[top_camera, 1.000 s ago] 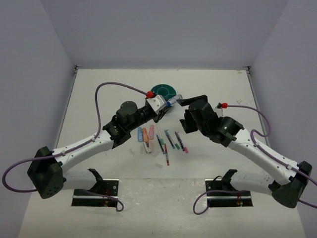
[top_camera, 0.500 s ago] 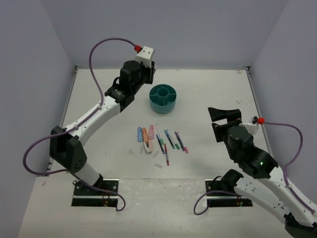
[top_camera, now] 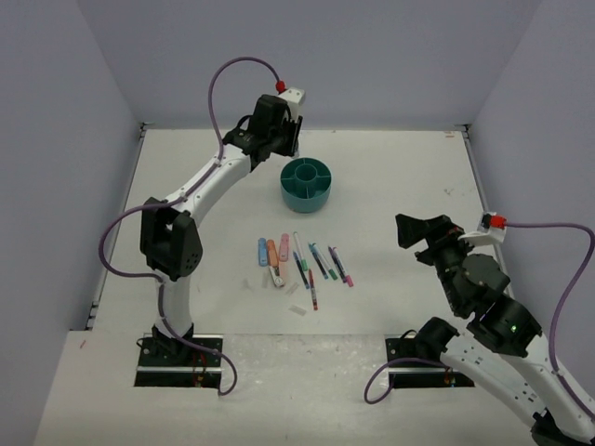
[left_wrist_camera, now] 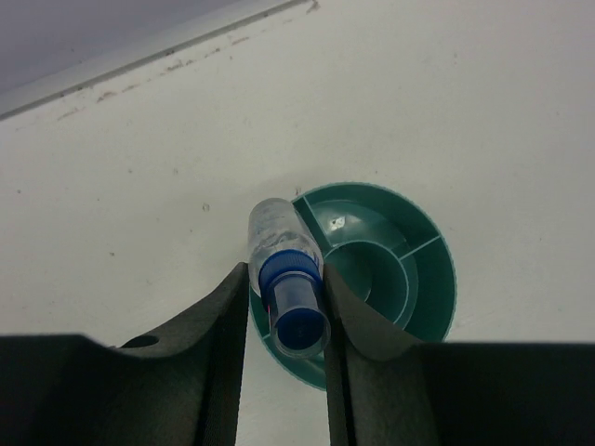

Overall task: Sort the stationery into containers
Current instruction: Place the stationery in the storage box.

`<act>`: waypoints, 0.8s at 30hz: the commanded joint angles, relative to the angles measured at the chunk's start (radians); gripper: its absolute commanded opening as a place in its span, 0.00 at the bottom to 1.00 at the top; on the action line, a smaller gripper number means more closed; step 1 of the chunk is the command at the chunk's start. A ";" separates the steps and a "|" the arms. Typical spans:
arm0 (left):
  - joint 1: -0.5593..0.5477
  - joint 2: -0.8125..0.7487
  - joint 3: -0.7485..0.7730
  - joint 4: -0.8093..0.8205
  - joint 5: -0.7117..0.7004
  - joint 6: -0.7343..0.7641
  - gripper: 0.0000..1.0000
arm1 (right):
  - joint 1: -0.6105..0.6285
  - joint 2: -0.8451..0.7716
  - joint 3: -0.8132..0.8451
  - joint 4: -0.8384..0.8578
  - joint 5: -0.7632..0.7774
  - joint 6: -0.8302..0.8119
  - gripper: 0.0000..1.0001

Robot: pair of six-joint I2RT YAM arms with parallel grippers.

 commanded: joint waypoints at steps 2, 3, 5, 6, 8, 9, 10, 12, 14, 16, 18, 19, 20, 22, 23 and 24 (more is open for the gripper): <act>0.022 0.006 0.024 -0.056 0.096 -0.022 0.00 | 0.000 0.074 0.074 -0.014 -0.091 -0.151 0.99; 0.023 0.007 0.014 -0.053 0.097 -0.022 0.00 | 0.000 0.088 0.074 -0.014 -0.096 -0.153 0.99; 0.025 0.013 -0.003 -0.040 0.103 -0.022 0.00 | 0.000 0.106 0.076 -0.014 -0.107 -0.154 0.99; 0.026 0.016 -0.008 -0.038 0.111 -0.023 0.00 | 0.000 0.111 0.075 -0.014 -0.109 -0.154 0.99; 0.026 0.022 -0.020 -0.036 0.129 -0.024 0.00 | 0.000 0.123 0.074 -0.014 -0.109 -0.154 0.99; 0.026 0.023 -0.024 -0.035 0.131 -0.024 0.00 | 0.000 0.125 0.073 -0.014 -0.106 -0.153 0.99; 0.026 0.025 -0.027 -0.035 0.133 -0.024 0.00 | 0.000 0.128 0.074 -0.014 -0.104 -0.153 0.99; 0.026 0.028 -0.029 -0.038 0.139 -0.024 0.00 | 0.000 0.136 0.080 -0.014 -0.106 -0.153 0.99; 0.028 0.031 -0.034 -0.041 0.140 -0.027 0.00 | 0.000 0.146 0.082 -0.013 -0.104 -0.153 0.99; 0.029 0.031 -0.046 -0.038 0.143 -0.036 0.00 | 0.000 0.152 0.083 -0.014 -0.098 -0.153 0.99; 0.031 0.029 -0.060 -0.032 0.145 -0.041 0.00 | 0.000 0.169 0.078 -0.007 -0.092 -0.153 0.99; 0.032 0.028 -0.065 -0.030 0.146 -0.043 0.00 | 0.000 0.172 0.076 -0.004 -0.091 -0.154 0.99; 0.032 0.027 -0.070 -0.026 0.144 -0.044 0.00 | 0.000 0.183 0.074 -0.002 -0.092 -0.156 0.99; 0.034 0.033 -0.075 -0.018 0.132 -0.049 0.10 | 0.000 0.208 0.074 0.002 -0.099 -0.160 0.99; 0.034 0.036 -0.075 -0.019 0.132 -0.048 0.19 | 0.000 0.225 0.076 0.005 -0.104 -0.165 0.99; 0.034 0.037 -0.075 -0.016 0.137 -0.047 0.21 | 0.000 0.235 0.076 0.008 -0.109 -0.173 0.99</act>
